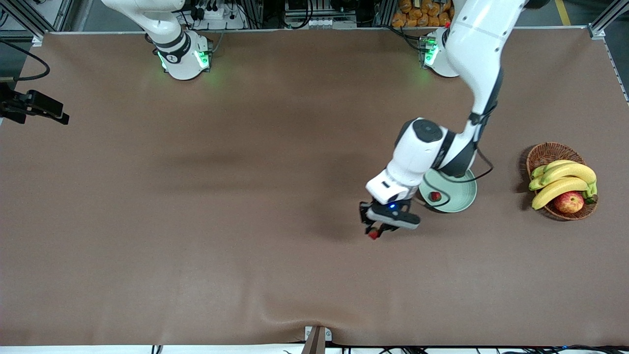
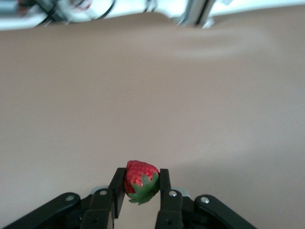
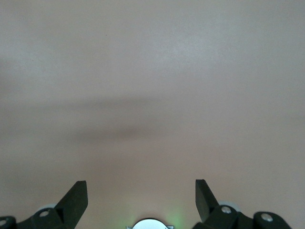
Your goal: Collect all strawberries into plate
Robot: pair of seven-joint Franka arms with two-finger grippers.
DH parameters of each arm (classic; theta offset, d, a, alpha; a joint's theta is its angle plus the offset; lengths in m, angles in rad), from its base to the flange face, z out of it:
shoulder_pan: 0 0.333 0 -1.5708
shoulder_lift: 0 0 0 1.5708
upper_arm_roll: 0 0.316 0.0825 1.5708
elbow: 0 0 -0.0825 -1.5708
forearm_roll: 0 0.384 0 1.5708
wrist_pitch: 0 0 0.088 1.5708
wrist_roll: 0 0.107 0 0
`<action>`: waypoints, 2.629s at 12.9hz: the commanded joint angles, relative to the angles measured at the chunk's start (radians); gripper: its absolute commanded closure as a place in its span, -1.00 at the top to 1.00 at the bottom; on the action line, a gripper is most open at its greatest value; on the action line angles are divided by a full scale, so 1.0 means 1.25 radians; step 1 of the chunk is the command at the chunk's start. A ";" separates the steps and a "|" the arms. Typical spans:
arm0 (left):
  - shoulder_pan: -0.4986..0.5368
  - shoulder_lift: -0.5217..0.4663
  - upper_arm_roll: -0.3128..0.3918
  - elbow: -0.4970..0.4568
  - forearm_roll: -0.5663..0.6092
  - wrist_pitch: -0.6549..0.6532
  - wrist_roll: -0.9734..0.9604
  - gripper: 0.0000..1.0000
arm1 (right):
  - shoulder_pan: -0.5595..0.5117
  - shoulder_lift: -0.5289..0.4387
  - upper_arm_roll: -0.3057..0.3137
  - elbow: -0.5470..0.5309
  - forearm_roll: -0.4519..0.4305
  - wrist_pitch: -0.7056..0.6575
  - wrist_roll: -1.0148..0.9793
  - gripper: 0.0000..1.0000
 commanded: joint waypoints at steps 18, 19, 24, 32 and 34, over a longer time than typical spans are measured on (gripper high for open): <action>0.244 -0.150 -0.010 0.033 0.008 -0.639 0.465 1.00 | -0.012 -0.005 0.006 0.010 0.014 0.001 0.012 1.00; 0.245 -0.155 -0.012 0.118 0.008 -0.742 0.461 1.00 | -0.012 -0.002 0.006 0.010 0.012 0.001 0.012 1.00; 0.256 -0.229 -0.010 0.369 0.005 -1.048 0.474 1.00 | -0.012 -0.005 0.006 0.010 0.012 0.001 0.012 1.00; 0.343 -0.324 -0.005 0.354 -0.058 -1.053 0.399 1.00 | -0.012 -0.005 0.005 0.010 0.011 0.001 0.012 1.00; 0.343 -0.357 -0.012 0.330 -0.055 -1.056 0.274 1.00 | -0.012 -0.005 0.006 0.010 0.011 0.010 0.012 1.00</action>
